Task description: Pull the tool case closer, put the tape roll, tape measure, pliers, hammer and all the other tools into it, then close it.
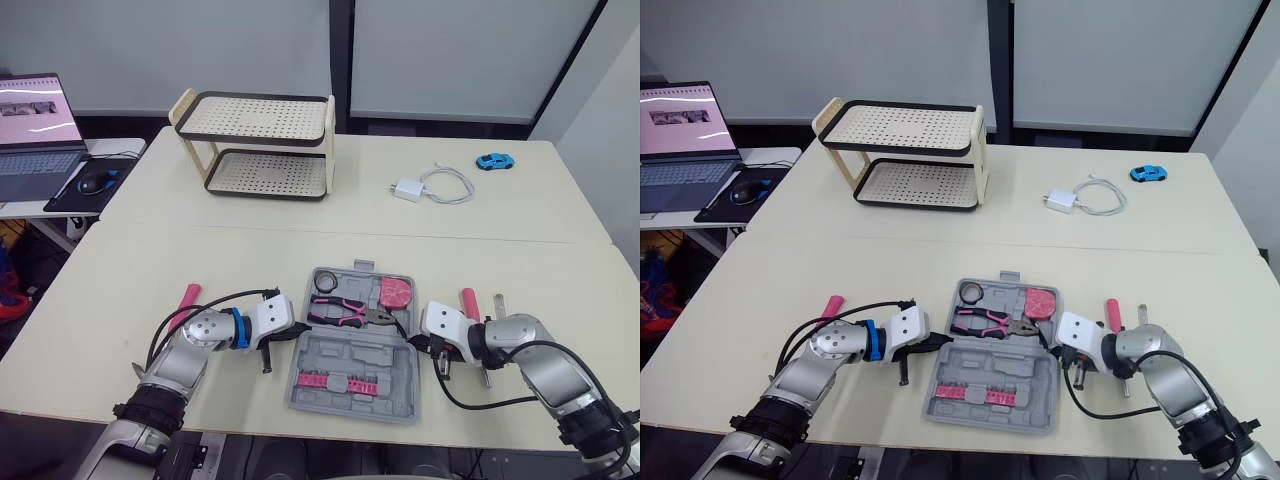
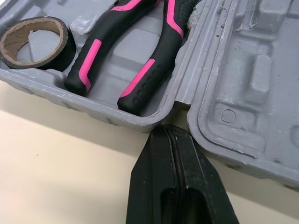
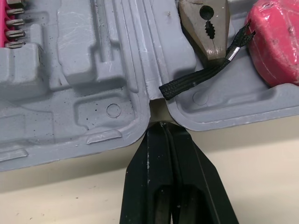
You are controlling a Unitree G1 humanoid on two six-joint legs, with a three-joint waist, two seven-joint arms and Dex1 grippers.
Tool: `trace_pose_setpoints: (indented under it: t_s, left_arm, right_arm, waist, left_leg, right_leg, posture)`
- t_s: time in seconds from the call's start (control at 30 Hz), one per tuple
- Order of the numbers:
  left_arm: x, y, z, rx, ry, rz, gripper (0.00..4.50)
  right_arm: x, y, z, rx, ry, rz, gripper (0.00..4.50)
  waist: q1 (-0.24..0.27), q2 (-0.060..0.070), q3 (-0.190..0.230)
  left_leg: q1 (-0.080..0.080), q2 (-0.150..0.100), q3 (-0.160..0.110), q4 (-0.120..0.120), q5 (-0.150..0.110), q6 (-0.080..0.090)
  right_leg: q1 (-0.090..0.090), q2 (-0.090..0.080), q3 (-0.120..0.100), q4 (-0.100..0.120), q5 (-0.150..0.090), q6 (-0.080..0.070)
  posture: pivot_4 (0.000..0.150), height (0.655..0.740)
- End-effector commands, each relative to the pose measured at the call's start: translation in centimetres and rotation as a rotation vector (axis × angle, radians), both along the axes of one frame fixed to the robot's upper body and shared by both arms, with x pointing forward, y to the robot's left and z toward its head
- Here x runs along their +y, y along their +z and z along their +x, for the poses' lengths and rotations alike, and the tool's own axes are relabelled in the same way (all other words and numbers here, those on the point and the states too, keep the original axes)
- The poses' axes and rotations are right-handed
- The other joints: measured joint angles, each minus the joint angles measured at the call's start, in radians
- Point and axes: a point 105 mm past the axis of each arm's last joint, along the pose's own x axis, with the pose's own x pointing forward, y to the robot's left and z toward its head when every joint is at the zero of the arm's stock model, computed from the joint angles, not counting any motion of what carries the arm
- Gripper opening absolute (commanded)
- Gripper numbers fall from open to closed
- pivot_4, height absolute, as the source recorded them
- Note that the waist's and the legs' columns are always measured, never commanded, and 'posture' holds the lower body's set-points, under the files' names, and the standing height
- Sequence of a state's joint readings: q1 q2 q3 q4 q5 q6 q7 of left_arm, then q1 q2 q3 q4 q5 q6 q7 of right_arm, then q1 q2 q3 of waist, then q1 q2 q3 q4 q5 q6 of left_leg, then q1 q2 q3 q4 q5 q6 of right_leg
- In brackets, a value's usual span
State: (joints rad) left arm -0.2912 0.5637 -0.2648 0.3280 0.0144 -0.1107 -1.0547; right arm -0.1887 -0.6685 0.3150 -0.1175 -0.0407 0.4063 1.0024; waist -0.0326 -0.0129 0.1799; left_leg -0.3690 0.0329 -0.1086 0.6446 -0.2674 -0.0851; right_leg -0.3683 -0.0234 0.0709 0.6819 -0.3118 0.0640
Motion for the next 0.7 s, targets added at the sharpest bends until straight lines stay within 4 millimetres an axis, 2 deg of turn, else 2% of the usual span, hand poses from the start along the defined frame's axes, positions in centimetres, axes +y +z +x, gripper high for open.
trace_pose_setpoints:
  t_s: [0.03, 0.47, 0.7]
  left_arm:
    - [-0.7, -1.3, -0.5, 0.034, -0.016, 0.026, 0.00]
    - [-0.5, -1.4, -0.7, 0.042, -0.018, 0.033, 0.00]
    - [1.0, -0.9, -0.9, 0.057, 0.000, 0.045, 0.00]
  right_arm:
    - [1.9, 1.2, 0.2, -0.046, 0.063, 0.052, 0.04]
    - [1.9, 1.1, 0.4, -0.051, 0.063, 0.040, 0.04]
    - [0.6, 1.6, 0.7, -0.038, 0.017, 0.016, 0.04]
  waist:
    - [0.000, 0.000, 0.000]
    - [0.000, 0.000, 0.000]
    - [-0.003, 0.000, 0.000]
  left_leg:
    - [0.000, 0.000, 0.000, 0.000, 0.000, 0.000]
    - [0.000, 0.000, 0.000, 0.000, 0.000, 0.000]
    - [0.000, 0.000, 0.000, 0.000, 0.000, 0.000]
  right_leg:
    - [0.000, 0.000, 0.000, 0.000, 0.000, 0.000]
    - [0.000, 0.000, 0.000, 0.000, 0.000, 0.000]
    - [0.000, 0.000, 0.000, 0.000, 0.000, 0.000]
  posture:
    - [0.150, 0.7350]
    - [0.150, 0.7350]
    - [0.150, 0.7350]
